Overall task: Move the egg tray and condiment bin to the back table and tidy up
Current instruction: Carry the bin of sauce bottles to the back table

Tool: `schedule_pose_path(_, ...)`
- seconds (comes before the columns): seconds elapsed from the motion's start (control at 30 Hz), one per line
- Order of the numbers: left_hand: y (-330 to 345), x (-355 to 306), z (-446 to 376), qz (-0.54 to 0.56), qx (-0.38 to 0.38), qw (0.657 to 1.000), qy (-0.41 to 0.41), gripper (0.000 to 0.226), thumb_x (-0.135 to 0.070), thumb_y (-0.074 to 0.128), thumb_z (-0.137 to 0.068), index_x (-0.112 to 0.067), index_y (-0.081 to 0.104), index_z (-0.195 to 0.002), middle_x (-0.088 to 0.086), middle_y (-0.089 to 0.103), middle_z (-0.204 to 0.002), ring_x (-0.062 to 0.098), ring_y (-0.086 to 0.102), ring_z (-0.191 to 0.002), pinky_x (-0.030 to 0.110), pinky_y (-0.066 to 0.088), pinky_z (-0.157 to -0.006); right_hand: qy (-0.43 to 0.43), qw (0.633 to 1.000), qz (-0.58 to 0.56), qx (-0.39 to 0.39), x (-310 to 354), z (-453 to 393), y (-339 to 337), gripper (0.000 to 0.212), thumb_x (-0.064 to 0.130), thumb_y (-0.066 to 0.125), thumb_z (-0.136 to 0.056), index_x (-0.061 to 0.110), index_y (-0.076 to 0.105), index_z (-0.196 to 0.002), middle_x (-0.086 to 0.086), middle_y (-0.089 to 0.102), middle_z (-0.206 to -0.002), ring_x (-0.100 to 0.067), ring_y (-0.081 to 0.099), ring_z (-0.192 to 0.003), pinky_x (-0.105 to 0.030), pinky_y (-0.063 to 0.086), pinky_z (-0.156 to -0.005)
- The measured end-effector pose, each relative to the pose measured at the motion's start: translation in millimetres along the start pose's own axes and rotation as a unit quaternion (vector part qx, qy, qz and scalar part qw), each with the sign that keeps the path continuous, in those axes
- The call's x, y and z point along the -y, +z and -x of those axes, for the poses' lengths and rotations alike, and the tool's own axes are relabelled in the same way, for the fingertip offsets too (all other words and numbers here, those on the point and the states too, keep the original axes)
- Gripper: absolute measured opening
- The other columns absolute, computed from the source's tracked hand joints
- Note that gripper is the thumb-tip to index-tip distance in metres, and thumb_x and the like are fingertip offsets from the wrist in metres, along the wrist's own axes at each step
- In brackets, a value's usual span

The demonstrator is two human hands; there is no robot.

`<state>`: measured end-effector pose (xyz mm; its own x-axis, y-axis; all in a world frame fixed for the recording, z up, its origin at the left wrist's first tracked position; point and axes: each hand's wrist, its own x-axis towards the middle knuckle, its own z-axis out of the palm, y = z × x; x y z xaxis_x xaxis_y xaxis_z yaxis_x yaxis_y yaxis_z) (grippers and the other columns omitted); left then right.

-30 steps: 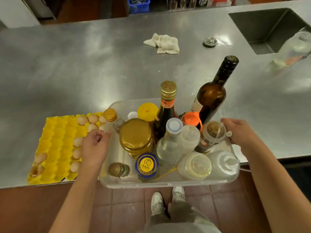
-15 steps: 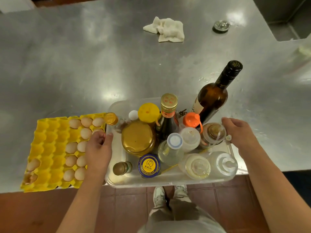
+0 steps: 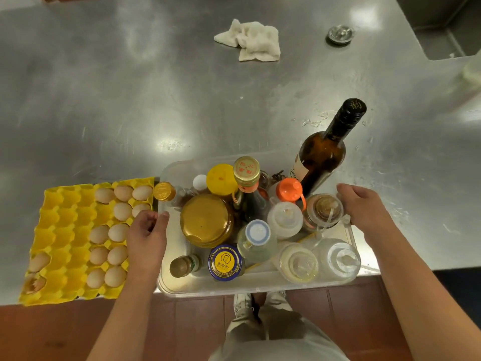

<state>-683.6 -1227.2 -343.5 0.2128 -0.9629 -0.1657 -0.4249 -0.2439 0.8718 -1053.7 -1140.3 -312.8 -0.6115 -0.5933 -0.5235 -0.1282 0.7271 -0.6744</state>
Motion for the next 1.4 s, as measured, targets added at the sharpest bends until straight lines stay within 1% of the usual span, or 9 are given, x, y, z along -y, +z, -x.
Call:
schedule_pose_path(0.13, -1.0, 3.3, 2.0, 0.005, 0.004, 1.000, 0.000, 0.025, -0.021, 0.063, -0.094, -0.008, 0.053, -0.076, 0.009, 0.048, -0.064, 0.017, 0.040, -0.057, 0.031, 0.034, -0.053, -0.010, 1.000, 0.024, 0.007, -1.8, -4.4, -2.5, 0.044, 0.041, 0.044, -0.099, 0.012, 0.065, -0.075, -0.014, 0.066, -0.077, -0.021, 0.060, -0.067, -0.028, 0.044, -0.058)
schedule_pose_path(0.33, -0.6, 0.4, 5.6, -0.017, -0.001, 1.000, 0.007, 0.023, -0.023, 0.062, -0.094, -0.006, 0.055, -0.081, 0.016, 0.055, -0.071, 0.016, 0.046, -0.062, 0.029, 0.038, -0.055, -0.015, 0.999, 0.042, 0.010, -2.3, -4.6, -3.0, 0.039, 0.043, 0.044, -0.100, 0.019, 0.061, -0.073, -0.012, 0.067, -0.081, -0.020, 0.060, -0.068, -0.027, 0.042, -0.056)
schedule_pose_path(0.47, 0.5, -7.4, 9.6, -0.058, -0.017, 0.998, 0.021, 0.023, -0.029, 0.060, -0.094, -0.010, 0.057, -0.083, 0.010, 0.061, -0.074, 0.016, 0.052, -0.065, 0.025, 0.039, -0.056, -0.017, 0.997, 0.073, -0.012, -0.2, 3.3, -1.2, 0.042, 0.045, 0.041, -0.101, 0.014, 0.059, -0.079, -0.016, 0.065, -0.087, -0.019, 0.057, -0.067, -0.034, 0.041, -0.067)
schedule_pose_path(0.67, -5.5, -18.0, 18.8, -0.084, -0.013, 0.996, 0.000, 0.036, -0.052, 0.036, -0.099, -0.022, 0.055, -0.100, -0.014, 0.058, -0.086, 0.002, 0.052, -0.080, 0.031, 0.034, -0.069, -0.024, 0.999, 0.031, -0.017, 6.5, 24.5, -1.3, 0.038, 0.051, 0.034, -0.102, 0.019, 0.047, -0.117, -0.004, 0.054, -0.114, -0.019, 0.056, -0.089, -0.039, 0.043, -0.082)
schedule_pose_path(0.8, -13.8, -22.1, 18.1, -0.010, 0.025, 0.998, -0.049, 0.060, -0.071, 0.027, -0.089, -0.025, 0.056, -0.116, -0.005, 0.064, -0.107, 0.017, 0.059, -0.099, 0.037, 0.044, -0.085, -0.010, 0.999, -0.039, -0.001, 9.2, 39.6, -6.6, 0.048, 0.052, 0.035, -0.101, 0.023, 0.042, -0.139, -0.007, 0.051, -0.140, -0.027, 0.054, -0.116, -0.042, 0.046, -0.095)
schedule_pose_path(0.9, -22.6, -33.6, 17.8, 0.023, 0.040, 0.997, -0.054, 0.054, -0.067, 0.026, -0.090, -0.028, 0.052, -0.118, -0.006, 0.062, -0.108, 0.021, 0.059, -0.108, 0.045, 0.046, -0.095, -0.006, 0.998, -0.059, 0.009, 9.0, 53.1, -10.2, 0.054, 0.056, 0.033, -0.101, 0.024, 0.038, -0.143, -0.007, 0.047, -0.147, -0.028, 0.051, -0.126, -0.049, 0.042, -0.107)
schedule_pose_path(1.03, -33.1, -58.3, 25.0, 0.084, 0.039, 0.995, -0.038, 0.065, -0.070, 0.025, -0.085, -0.032, 0.049, -0.132, -0.008, 0.054, -0.131, 0.015, 0.049, -0.126, 0.045, 0.035, -0.111, -0.053, 0.995, -0.085, -0.021, 13.4, 75.4, -12.7, 0.057, 0.060, 0.031, -0.099, 0.026, 0.038, -0.145, -0.002, 0.044, -0.150, -0.024, 0.045, -0.134, -0.046, 0.038, -0.109)
schedule_pose_path(1.23, -50.5, -94.8, 32.3, 0.174, 0.087, 0.981, -0.007, 0.061, -0.058, 0.015, -0.101, -0.029, 0.036, -0.150, -0.002, 0.036, -0.157, 0.015, 0.035, -0.142, 0.044, 0.024, -0.118, -0.119, 0.982, -0.145, -0.016, 29.7, 115.0, -13.5, 0.062, 0.068, 0.027, -0.096, 0.035, 0.035, -0.149, 0.007, 0.040, -0.154, -0.016, 0.038, -0.140, -0.042, 0.032, -0.114)
schedule_pose_path(1.4, -62.0, -111.3, 42.3, 0.230, 0.144, 0.962, 0.023, 0.063, -0.062, 0.014, -0.099, -0.032, 0.035, -0.150, -0.004, 0.032, -0.159, 0.013, 0.033, -0.143, 0.043, 0.021, -0.118, -0.138, 0.972, -0.189, 0.009, 40.4, 150.1, -11.5, 0.095, 0.090, 0.025, -0.073, 0.040, 0.026, -0.153, 0.011, 0.028, -0.161, -0.015, 0.027, -0.148, -0.052, 0.022, -0.120)
